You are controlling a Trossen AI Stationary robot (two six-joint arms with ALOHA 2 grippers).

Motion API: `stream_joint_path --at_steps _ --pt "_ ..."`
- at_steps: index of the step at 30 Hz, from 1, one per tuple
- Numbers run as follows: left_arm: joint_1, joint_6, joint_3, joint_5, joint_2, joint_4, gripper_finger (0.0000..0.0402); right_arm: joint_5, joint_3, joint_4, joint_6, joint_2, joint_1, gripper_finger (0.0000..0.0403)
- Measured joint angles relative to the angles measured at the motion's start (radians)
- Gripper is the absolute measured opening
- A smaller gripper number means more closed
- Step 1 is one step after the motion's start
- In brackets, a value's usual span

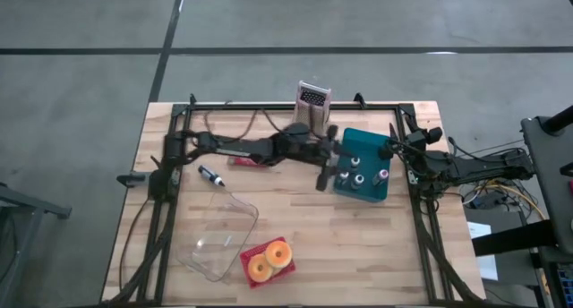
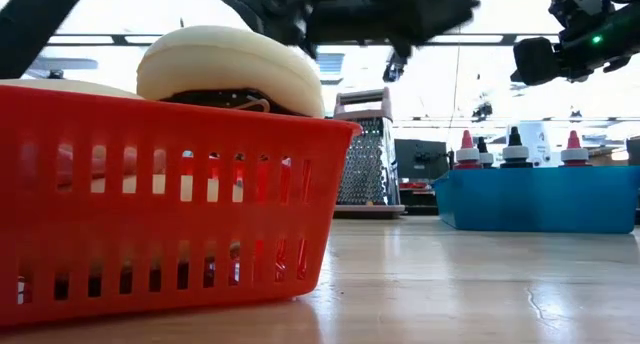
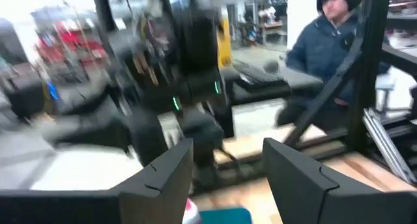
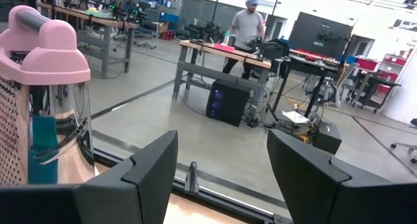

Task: Pick & Place Food Item
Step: Put the popcorn bag into the transparent bin

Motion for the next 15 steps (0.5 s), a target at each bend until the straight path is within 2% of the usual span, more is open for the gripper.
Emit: stream_joint_path --at_steps 6,10,15 --pt "-0.001 0.060 -0.191 -0.090 -0.183 0.068 0.0190 -0.002 0.000 0.000 0.000 0.002 0.000 0.0231" --pt "0.006 0.059 -0.305 -0.117 -0.247 0.136 0.0190 -0.006 0.000 0.000 0.001 0.002 0.000 0.0231" --pt "0.026 0.044 -0.418 -0.142 -0.325 0.109 0.0190 -0.013 -0.002 0.000 0.005 0.007 0.000 0.0231"
